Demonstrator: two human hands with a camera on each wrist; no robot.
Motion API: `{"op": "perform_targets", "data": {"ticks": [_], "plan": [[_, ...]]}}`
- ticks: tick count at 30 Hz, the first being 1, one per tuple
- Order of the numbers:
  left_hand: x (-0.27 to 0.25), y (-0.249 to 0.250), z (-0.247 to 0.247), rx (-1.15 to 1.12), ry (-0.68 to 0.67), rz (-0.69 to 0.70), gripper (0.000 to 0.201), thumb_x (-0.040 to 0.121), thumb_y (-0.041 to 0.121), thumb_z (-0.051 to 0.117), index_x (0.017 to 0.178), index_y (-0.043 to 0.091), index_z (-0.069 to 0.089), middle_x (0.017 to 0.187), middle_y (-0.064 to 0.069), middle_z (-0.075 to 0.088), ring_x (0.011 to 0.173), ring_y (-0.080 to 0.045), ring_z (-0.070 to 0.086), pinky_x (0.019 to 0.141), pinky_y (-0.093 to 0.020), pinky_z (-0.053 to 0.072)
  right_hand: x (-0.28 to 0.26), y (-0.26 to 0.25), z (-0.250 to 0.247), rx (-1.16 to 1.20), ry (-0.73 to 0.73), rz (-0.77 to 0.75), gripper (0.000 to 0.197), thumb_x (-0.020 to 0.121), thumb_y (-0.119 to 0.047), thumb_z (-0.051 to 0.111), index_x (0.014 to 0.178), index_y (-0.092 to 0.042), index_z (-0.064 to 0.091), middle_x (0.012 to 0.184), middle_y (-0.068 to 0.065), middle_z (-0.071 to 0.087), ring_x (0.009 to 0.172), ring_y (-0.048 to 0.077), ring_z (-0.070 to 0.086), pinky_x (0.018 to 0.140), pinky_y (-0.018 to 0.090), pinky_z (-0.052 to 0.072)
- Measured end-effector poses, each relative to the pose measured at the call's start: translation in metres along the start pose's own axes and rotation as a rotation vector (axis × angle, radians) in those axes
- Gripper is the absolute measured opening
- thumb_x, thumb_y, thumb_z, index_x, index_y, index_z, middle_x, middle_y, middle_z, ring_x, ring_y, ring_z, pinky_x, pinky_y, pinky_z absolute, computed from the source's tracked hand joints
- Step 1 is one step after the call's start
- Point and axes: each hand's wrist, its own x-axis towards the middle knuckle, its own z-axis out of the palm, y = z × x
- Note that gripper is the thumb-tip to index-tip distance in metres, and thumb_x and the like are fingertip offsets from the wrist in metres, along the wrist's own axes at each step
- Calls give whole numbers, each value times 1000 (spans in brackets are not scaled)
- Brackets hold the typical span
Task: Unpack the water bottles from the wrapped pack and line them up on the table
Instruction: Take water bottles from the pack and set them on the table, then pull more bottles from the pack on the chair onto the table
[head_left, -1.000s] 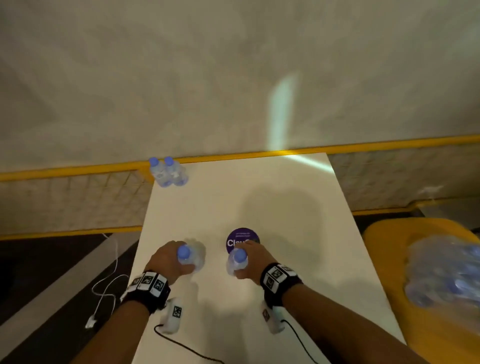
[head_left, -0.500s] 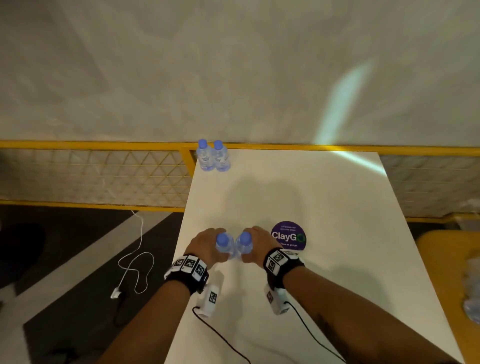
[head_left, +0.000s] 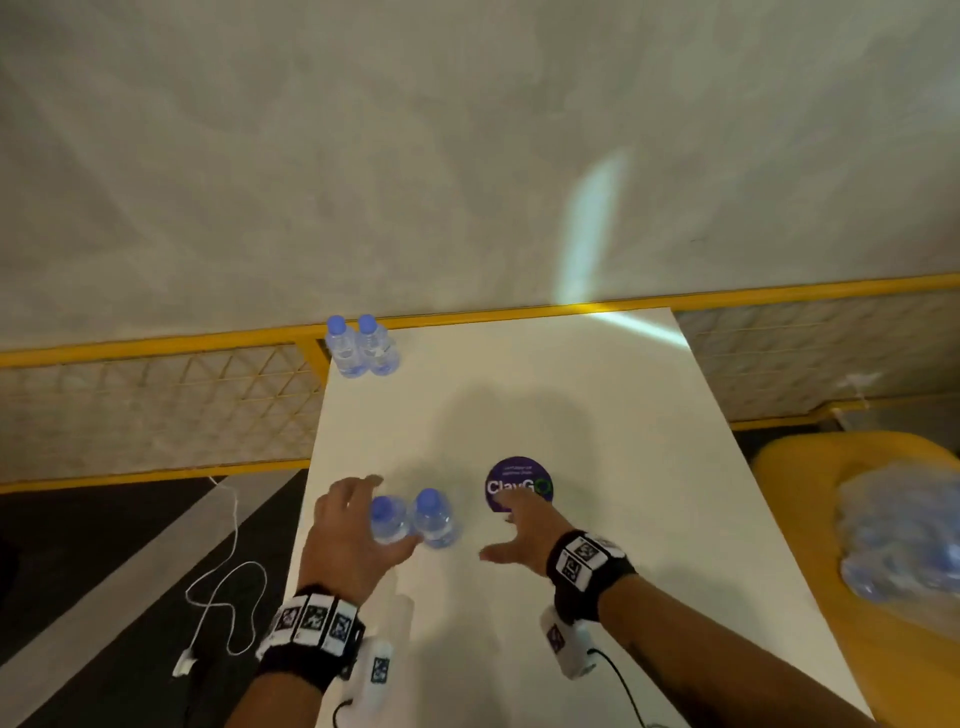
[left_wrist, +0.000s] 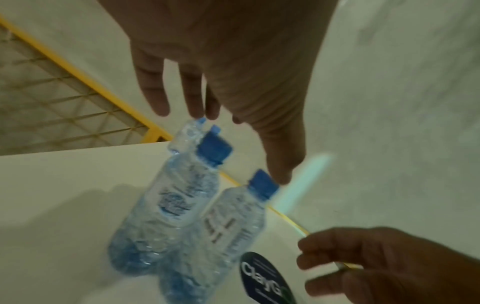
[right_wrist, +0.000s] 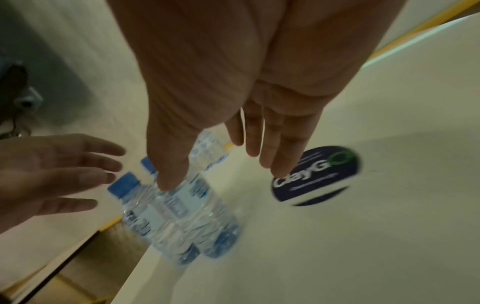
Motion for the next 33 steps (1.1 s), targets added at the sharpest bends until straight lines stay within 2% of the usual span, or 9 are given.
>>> {"op": "perform_targets", "data": {"ticks": [2, 5, 8, 12, 16, 21, 24, 29, 33], "plan": [[-15, 33, 1, -77, 67, 111, 56, 68, 45, 91, 113, 25, 64, 107, 7, 57, 98, -16, 53, 82, -32, 47, -39, 43, -20, 48, 43, 45, 78, 69, -54, 80, 134, -22, 50, 131, -2, 54, 111, 14, 59, 94, 32, 52], [-22, 94, 27, -177, -200, 210, 19, 83, 41, 81, 86, 33, 64, 85, 16, 63, 81, -3, 59, 73, -29, 50, -112, 118, -54, 132, 177, 185, 47, 77, -47, 77, 118, -29, 60, 115, -12, 59, 95, 3, 62, 80, 17, 52], [-20, 166, 69, -103, -514, 413, 22, 87, 51, 61, 84, 30, 65, 84, 14, 66, 81, -2, 60, 75, -27, 52, -189, 197, -88, 247, 380, 353, 28, 82, -34, 77, 105, -31, 61, 105, -11, 64, 90, 8, 67, 67, 9, 46], [-17, 273, 133, -26, -709, 603, 32, 85, 55, 53, 91, 28, 68, 88, 11, 66, 82, -8, 62, 78, -35, 54, -280, 280, -130, 413, 679, 621, 20, 86, -24, 72, 103, -26, 62, 100, 2, 69, 86, 17, 65, 80, 33, 51], [-34, 380, 202, -41, -865, 695, 36, 89, 51, 62, 110, 25, 73, 105, 6, 73, 88, -10, 67, 84, -34, 57, -342, 352, -158, 556, 910, 827, 48, 88, -22, 70, 131, -13, 50, 113, 10, 65, 90, 22, 58, 82, 36, 46], [-84, 482, 276, -50, -1072, 624, 69, 91, 45, 67, 153, 24, 45, 135, -2, 65, 114, -20, 65, 96, -34, 53, -366, 404, -174, 675, 1015, 899, 66, 89, -34, 69, 144, -28, 33, 118, 6, 64, 90, 21, 57, 76, 34, 44], [-109, 511, 312, -128, -1123, 516, 88, 85, 43, 69, 159, 41, 22, 143, 2, 57, 123, -25, 61, 98, -36, 50, -366, 422, -177, 693, 996, 888, 66, 89, -34, 68, 143, -37, 31, 111, -1, 62, 90, 18, 58, 73, 35, 45], [-121, 528, 353, -253, -924, 313, 58, 87, 43, 72, 139, 32, 48, 128, 11, 63, 116, -19, 65, 99, -40, 54, -357, 443, -177, 763, 986, 793, 71, 84, -43, 70, 140, -50, 27, 103, -6, 61, 89, 18, 62, 67, 31, 48], [-126, 536, 370, -327, -823, 121, 50, 80, 47, 68, 126, 31, 56, 117, 5, 70, 100, -19, 69, 91, -45, 60, -350, 452, -179, 776, 1003, 759, 75, 84, -40, 73, 141, -44, 26, 101, -6, 59, 82, 9, 59, 61, 25, 45]]}}
